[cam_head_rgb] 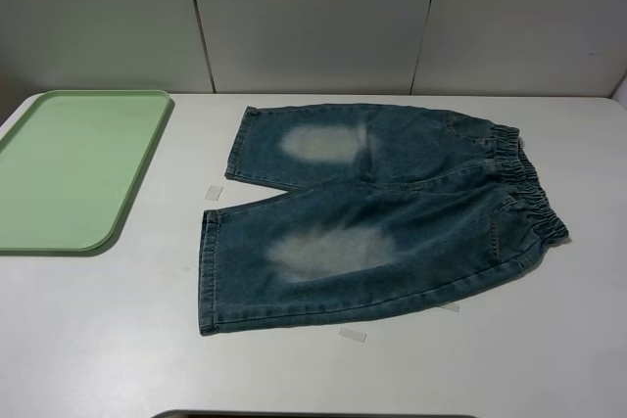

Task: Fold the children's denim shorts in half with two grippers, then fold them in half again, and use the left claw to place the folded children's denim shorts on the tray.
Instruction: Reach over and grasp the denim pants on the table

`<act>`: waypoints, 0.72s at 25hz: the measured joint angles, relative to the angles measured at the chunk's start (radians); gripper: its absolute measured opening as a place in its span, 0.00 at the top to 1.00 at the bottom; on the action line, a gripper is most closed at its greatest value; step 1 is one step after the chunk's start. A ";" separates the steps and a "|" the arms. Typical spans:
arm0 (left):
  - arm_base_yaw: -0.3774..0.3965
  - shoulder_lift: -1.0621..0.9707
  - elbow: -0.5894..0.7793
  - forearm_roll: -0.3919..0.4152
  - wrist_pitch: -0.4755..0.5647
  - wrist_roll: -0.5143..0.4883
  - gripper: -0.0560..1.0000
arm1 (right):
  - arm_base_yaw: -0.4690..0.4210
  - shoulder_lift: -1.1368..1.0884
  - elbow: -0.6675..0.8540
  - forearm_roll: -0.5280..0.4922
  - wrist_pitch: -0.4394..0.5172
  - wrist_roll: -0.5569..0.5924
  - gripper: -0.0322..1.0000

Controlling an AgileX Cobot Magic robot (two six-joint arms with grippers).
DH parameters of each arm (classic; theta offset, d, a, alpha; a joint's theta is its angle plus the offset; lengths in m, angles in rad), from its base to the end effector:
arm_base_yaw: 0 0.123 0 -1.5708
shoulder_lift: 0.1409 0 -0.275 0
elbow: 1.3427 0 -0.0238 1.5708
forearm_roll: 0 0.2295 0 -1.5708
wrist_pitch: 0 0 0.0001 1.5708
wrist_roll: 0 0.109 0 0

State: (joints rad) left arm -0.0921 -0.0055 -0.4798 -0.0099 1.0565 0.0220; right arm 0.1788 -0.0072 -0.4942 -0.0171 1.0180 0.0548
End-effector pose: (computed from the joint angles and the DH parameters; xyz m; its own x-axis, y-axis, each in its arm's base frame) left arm 0.0039 -0.0013 0.2536 -0.4616 0.0598 -0.8851 0.1075 0.9941 0.0111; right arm 0.0044 -0.0008 0.2614 -0.4168 -0.0288 -0.9086 -0.1459 0.9887 0.0356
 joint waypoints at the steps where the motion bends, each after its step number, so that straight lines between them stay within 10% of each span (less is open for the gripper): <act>1: 0.000 0.000 0.000 0.000 0.000 0.000 0.02 | 0.000 0.000 0.000 0.000 0.000 0.000 0.30; 18: 0.000 0.000 0.000 0.000 0.000 0.000 0.02 | 0.000 0.000 0.000 0.000 0.000 0.000 0.30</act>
State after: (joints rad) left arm -0.0921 -0.0055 -0.4798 -0.0099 1.0565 0.0220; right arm 0.1788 -0.0072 -0.4942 -0.0171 1.0180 0.0548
